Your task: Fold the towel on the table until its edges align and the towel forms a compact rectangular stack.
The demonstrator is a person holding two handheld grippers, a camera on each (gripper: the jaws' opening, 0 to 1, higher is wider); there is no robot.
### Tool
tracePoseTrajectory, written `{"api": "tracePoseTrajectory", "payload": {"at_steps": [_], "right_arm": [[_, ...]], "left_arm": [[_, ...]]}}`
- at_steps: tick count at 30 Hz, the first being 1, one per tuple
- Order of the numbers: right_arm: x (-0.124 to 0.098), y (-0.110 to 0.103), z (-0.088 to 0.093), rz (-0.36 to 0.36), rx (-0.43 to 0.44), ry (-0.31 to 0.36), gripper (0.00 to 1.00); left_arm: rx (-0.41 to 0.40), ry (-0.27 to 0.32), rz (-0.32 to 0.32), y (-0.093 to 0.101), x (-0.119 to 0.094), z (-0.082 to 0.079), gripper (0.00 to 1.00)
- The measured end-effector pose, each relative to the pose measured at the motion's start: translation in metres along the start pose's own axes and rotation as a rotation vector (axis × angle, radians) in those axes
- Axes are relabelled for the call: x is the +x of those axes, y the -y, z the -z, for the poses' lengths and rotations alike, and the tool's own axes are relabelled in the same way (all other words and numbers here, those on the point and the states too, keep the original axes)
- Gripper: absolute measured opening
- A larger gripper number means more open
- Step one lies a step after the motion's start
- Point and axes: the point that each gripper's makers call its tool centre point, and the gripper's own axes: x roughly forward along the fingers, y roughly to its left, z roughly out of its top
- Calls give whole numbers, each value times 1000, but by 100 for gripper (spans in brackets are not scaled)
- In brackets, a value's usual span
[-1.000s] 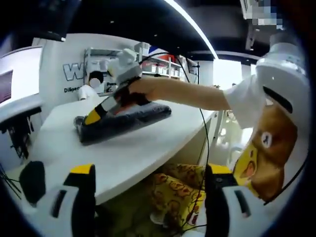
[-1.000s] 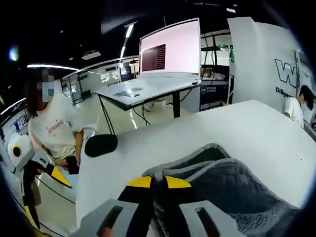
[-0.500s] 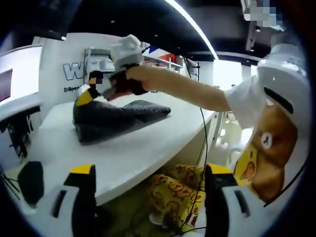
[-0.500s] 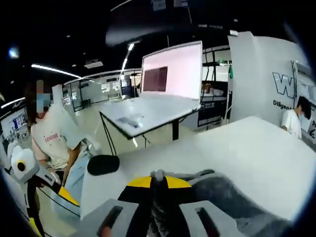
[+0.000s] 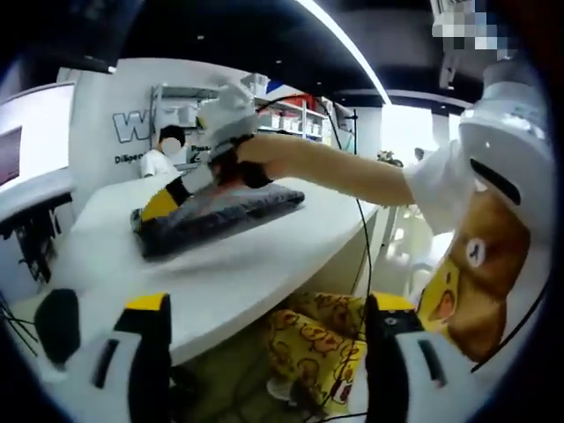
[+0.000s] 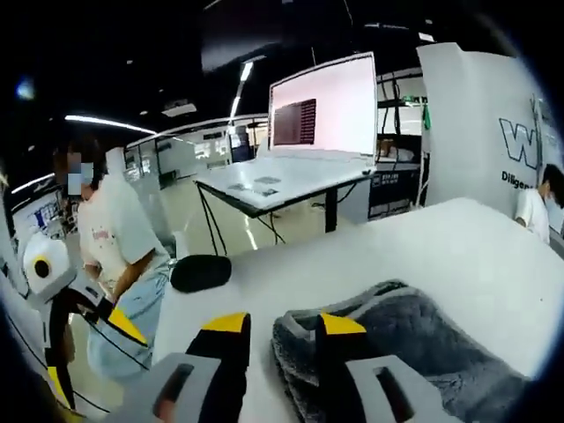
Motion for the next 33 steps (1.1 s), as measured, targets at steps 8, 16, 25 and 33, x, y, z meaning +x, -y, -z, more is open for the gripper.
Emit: {"api": "tracePoseTrajectory", "payload": {"at_steps": [8,16,25,33], "right_arm": [[-98,10,13,65,-44,-20,59],[-212,27,84,234,25,-91,70],[-313,1,167,360,117,-190,90],[-340,-29,210,338,156,-219,100]], "left_arm": [[8,-17,7,1,4,0,97],[29,-38,15,-6,15,-7,98],[53,-74,-5,-11,19,-11,99],[42,-107,-55,-14,9,-9,99]]}}
